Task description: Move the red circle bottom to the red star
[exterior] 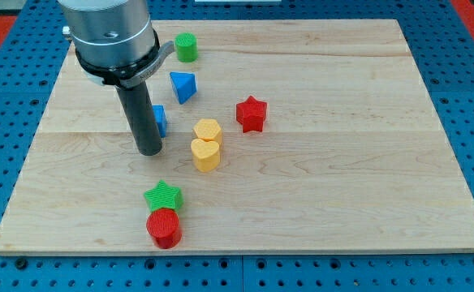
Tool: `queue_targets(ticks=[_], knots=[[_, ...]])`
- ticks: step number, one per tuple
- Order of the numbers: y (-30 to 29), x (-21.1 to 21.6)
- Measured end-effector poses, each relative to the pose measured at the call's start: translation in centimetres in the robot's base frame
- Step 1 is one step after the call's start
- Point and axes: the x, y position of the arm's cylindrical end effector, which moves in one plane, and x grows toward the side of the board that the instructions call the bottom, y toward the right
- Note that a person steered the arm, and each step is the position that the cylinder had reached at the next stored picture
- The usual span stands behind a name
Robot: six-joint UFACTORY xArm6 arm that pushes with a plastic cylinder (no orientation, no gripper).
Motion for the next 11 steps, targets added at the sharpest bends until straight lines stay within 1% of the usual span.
queue_targets(ticks=[1, 2, 3, 4, 7, 9, 10, 11], knots=[[-2.8, 0.4], [-7.8, 2.4], [-9.2, 10.0], [-8.8, 14.5], [-7.3, 14.6], [0.5, 14.5], [3.3, 14.3], [4.8, 14.3]])
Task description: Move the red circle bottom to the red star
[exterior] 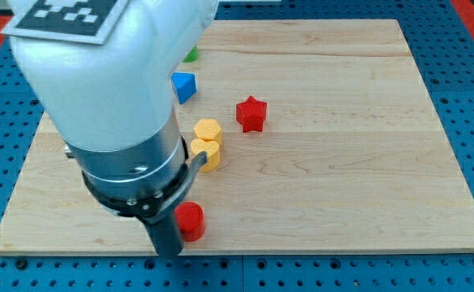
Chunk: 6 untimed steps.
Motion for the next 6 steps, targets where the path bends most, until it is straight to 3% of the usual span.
queue_targets(ticks=[6], knots=[[9.6, -11.2]])
